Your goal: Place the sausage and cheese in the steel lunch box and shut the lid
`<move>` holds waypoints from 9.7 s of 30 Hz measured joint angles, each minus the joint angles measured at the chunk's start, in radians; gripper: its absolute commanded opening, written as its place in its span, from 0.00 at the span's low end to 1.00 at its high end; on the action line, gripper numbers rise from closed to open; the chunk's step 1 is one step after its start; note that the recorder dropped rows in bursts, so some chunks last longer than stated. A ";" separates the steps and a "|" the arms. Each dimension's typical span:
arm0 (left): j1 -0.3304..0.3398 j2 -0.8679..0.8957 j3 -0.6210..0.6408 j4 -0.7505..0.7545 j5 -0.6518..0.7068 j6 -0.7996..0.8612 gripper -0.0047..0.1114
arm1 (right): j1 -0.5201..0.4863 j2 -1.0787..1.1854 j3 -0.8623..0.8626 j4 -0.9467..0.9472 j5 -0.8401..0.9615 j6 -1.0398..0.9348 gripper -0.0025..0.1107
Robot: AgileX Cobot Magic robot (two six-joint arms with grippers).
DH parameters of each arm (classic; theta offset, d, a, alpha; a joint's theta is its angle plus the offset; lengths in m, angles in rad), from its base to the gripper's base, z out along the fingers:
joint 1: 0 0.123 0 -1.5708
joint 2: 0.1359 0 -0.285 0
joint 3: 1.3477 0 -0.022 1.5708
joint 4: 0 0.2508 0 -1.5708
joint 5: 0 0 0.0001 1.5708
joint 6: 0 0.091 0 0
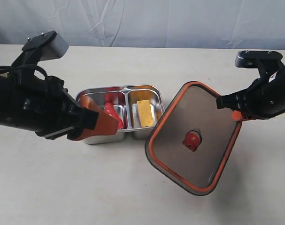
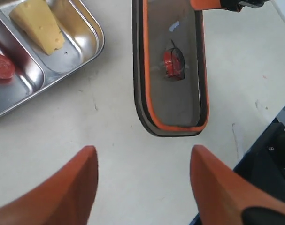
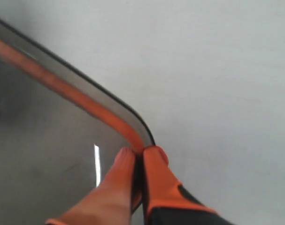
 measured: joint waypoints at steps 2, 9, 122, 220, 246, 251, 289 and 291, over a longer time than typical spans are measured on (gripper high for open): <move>0.000 0.000 0.000 -0.010 0.000 0.005 0.52 | 0.000 -0.009 0.000 0.094 0.000 -0.100 0.01; 0.000 0.000 0.000 -0.014 -0.014 0.016 0.52 | 0.000 -0.022 0.000 0.409 0.030 -0.417 0.01; -0.065 0.327 -0.131 1.262 -0.467 0.284 0.04 | -0.100 -0.306 0.000 0.728 0.070 -0.560 0.41; -0.071 0.315 0.020 1.074 -0.431 0.243 0.57 | -0.100 -0.308 0.000 0.525 0.166 -0.433 0.40; -0.071 0.191 0.020 0.648 -0.149 0.257 0.04 | -0.100 -0.308 0.000 0.512 0.201 -0.405 0.35; -0.071 0.287 -0.006 0.541 -0.029 0.249 0.04 | -0.100 -0.308 0.000 0.510 0.201 -0.405 0.35; -0.071 0.524 -0.123 0.803 -0.193 -0.033 0.04 | -0.100 -0.308 0.000 0.504 0.192 -0.403 0.35; -0.071 0.524 -0.135 0.803 -0.191 -0.033 0.04 | -0.100 -0.308 0.000 0.502 0.192 -0.403 0.35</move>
